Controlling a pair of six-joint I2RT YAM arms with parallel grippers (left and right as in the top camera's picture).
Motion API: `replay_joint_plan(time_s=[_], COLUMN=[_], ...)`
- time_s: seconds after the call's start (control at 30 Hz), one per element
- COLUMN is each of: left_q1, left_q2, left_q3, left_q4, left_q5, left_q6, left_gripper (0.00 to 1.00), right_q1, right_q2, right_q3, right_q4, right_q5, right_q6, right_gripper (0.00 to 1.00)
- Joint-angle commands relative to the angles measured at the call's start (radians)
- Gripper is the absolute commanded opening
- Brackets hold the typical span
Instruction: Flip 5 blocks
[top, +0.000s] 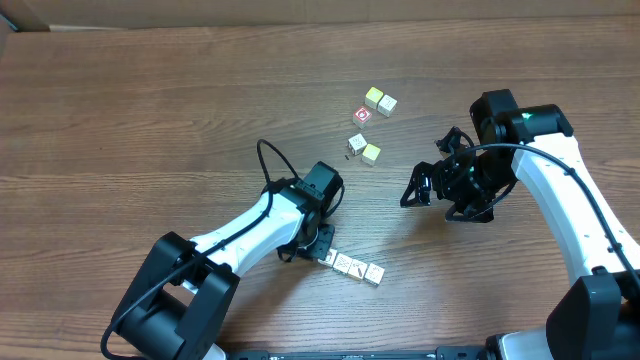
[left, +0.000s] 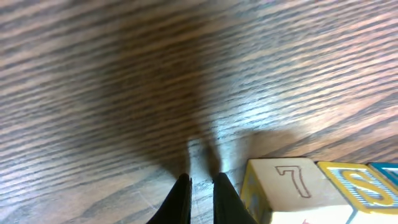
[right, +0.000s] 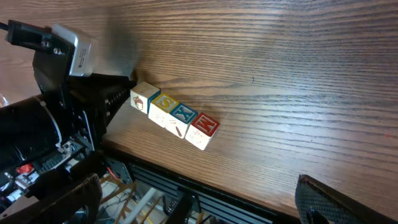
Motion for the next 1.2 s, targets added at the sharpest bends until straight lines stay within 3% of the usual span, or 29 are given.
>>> replay_joint_plan(time_s=[0.0,0.5,0.9,1.07,1.17], left_q1=[0.003,-0.049,-0.048,-0.038,-0.01], left_q2=[0.013,0.013,0.013,0.013,0.013], left_q3=[0.024,0.024,0.024,0.024,0.027], left_q4=[0.002,0.0,-0.047,-0.028,0.022], left_q5=[0.034,0.094,0.09,-0.036,-0.027], left_q6=[0.06,0.152,0.148,0.075,0.072], left_gripper=[0.07,0.07,0.05,0.04,0.04], right_q1=[0.004,0.004,0.004,0.004,0.004], right_q2=[-0.015,-0.015,-0.015,-0.015,-0.015], right_q3=[0.02,0.02,0.02,0.02,0.02], right_q4=[0.005,0.003,-0.004,-0.003,-0.003], right_q5=[-0.001,-0.001,-0.001,0.0,0.0], right_q6=[0.0,0.0,0.0,0.0,-0.001], right_gripper=[1.0,1.0,1.0,1.0,1.0])
